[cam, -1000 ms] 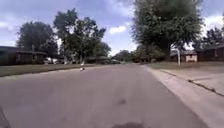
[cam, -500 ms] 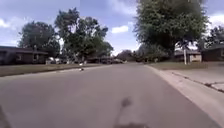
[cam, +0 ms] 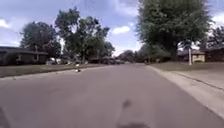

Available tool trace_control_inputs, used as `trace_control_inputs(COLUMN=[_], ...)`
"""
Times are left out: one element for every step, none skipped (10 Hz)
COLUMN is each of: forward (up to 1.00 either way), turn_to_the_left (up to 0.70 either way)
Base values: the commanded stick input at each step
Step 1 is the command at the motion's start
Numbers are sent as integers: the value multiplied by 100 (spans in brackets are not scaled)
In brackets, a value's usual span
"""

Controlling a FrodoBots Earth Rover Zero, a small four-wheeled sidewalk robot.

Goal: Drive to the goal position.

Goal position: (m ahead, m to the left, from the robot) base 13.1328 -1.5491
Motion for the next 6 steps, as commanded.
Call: trace_control_inputs(forward=[100,100,100,100,100,100], turn_to_the_left=[0,0,0,1,3,3])
